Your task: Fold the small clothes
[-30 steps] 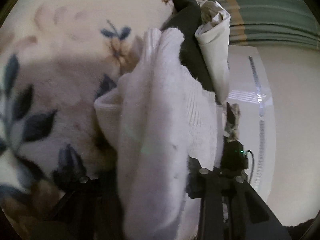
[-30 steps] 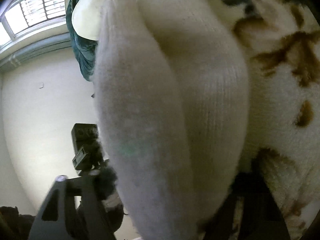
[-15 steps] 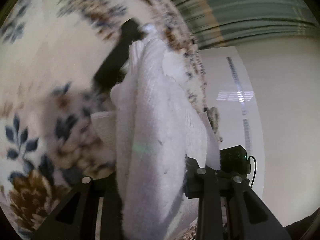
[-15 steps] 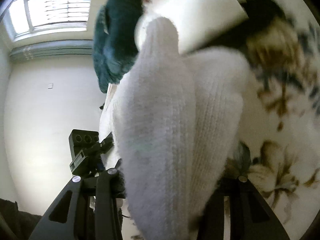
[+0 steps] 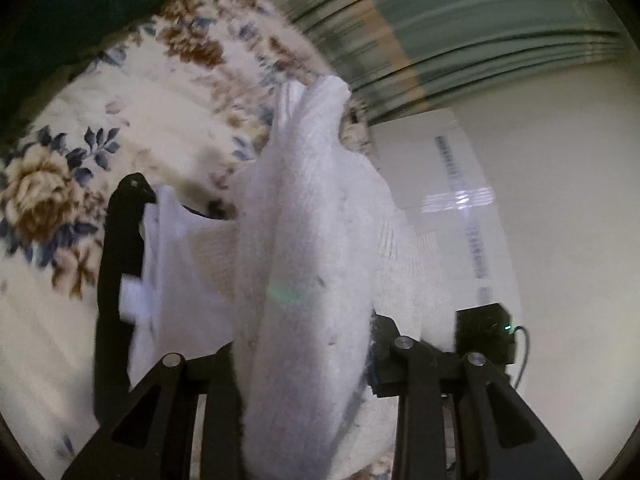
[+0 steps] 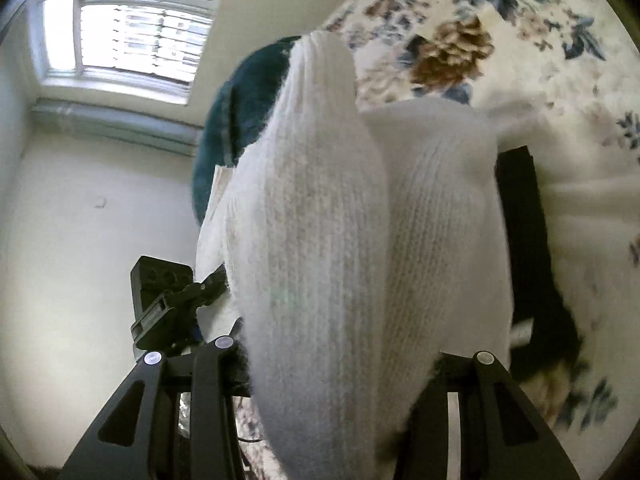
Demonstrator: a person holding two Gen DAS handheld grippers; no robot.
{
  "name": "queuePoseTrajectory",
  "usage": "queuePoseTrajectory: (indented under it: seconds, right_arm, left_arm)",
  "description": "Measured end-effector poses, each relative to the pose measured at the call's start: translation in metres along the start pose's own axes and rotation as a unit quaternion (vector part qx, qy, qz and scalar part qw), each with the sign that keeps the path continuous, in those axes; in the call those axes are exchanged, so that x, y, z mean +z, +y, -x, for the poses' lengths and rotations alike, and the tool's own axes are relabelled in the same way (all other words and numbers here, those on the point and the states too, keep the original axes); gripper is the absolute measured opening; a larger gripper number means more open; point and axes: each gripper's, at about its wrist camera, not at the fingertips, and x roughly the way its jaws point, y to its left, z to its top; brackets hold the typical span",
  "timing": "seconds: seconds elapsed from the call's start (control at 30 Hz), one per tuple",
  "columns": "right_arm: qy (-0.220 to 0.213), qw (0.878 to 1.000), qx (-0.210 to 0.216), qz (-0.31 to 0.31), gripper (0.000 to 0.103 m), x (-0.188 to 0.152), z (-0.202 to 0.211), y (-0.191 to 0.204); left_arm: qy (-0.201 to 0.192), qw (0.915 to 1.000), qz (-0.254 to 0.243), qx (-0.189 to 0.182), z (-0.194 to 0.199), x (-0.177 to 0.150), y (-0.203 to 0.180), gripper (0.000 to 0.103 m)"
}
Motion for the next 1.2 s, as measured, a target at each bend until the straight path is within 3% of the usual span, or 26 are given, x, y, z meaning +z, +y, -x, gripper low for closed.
queuePoseTrajectory:
  seconds: [0.1, 0.2, 0.27, 0.3, 0.33, 0.4, 0.47, 0.5, 0.53, 0.57, 0.6, 0.63, 0.67, 0.77, 0.87, 1.0, 1.03, 1.2]
  right_arm:
    - [0.014, 0.999, -0.017, -0.025, 0.044, 0.020, -0.041, -0.028]
    - [0.032, 0.998, -0.024, -0.043, 0.045, 0.022, -0.060, -0.062]
    - [0.040, 0.998, -0.027, -0.048, 0.049, 0.022, -0.066, -0.070]
    - [0.041, 0.997, -0.035, -0.049, 0.057, 0.022, -0.067, -0.071]
    - [0.043, 0.997, -0.050, -0.048, 0.066, 0.024, -0.066, -0.070]
    - [0.039, 0.994, -0.095, -0.040, 0.071, 0.025, -0.061, -0.065]
    - [0.033, 0.986, -0.162, -0.004, 0.078, 0.023, -0.053, -0.046]
    - [0.029, 0.980, -0.197, 0.018, 0.083, 0.019, -0.049, -0.036]
    - [0.020, 0.965, -0.258, 0.048, 0.089, 0.014, -0.044, -0.023]
    - [0.008, 0.951, -0.302, 0.070, 0.097, 0.008, -0.040, -0.011]
    - [-0.002, 0.937, -0.338, 0.088, 0.102, 0.000, -0.035, 0.000]
    - [-0.017, 0.917, -0.385, 0.103, 0.103, -0.010, -0.030, 0.009]
    - [-0.026, 0.906, -0.408, 0.108, 0.103, -0.013, -0.026, 0.013]
    - [-0.058, 0.878, -0.460, 0.120, 0.103, -0.033, -0.014, 0.030]
    - [-0.076, 0.861, -0.487, 0.123, 0.103, -0.059, 0.003, 0.048]
    - [-0.094, 0.857, -0.494, 0.115, 0.103, -0.097, 0.042, 0.086]
    - [-0.099, 0.857, -0.493, 0.117, 0.103, -0.105, 0.052, 0.097]
    - [-0.132, 0.842, -0.506, 0.132, 0.103, -0.146, 0.102, 0.157]
  left_arm:
    - [0.042, 0.9984, 0.006, 0.037, -0.037, 0.008, 0.035, 0.028]
    - [0.061, 0.9962, 0.000, 0.061, -0.047, 0.002, 0.052, 0.029]
    - [0.065, 0.9954, 0.004, 0.070, -0.043, -0.003, 0.057, 0.035]
    - [0.066, 0.9951, 0.009, 0.073, -0.040, -0.004, 0.058, 0.035]
    - [0.061, 0.9953, 0.014, 0.074, -0.035, -0.006, 0.056, 0.035]
    - [0.044, 0.9943, 0.011, 0.096, -0.025, -0.007, 0.049, 0.036]
    - [0.012, 0.9892, -0.021, 0.144, -0.009, -0.014, 0.031, 0.040]
    - [-0.006, 0.9818, -0.044, 0.185, -0.002, -0.019, 0.020, 0.046]
    - [-0.017, 0.9761, -0.058, 0.209, -0.001, -0.020, 0.017, 0.061]
    - [-0.040, 0.9641, -0.085, 0.248, 0.007, -0.028, 0.004, 0.072]
    - [-0.053, 0.9586, -0.095, 0.263, 0.010, -0.031, 0.001, 0.077]
    - [-0.068, 0.9484, -0.111, 0.289, 0.016, -0.039, -0.008, 0.092]
    - [-0.072, 0.9425, -0.115, 0.305, 0.017, -0.043, -0.010, 0.102]
    - [-0.074, 0.9208, -0.137, 0.358, 0.018, -0.062, -0.023, 0.103]
    - [-0.072, 0.9101, -0.147, 0.381, 0.017, -0.075, -0.036, 0.103]
    - [-0.071, 0.8951, -0.166, 0.408, 0.028, -0.098, -0.065, 0.103]
    - [-0.074, 0.8879, -0.171, 0.421, 0.035, -0.106, -0.076, 0.103]
    - [-0.090, 0.8830, -0.181, 0.424, 0.073, -0.143, -0.125, 0.103]
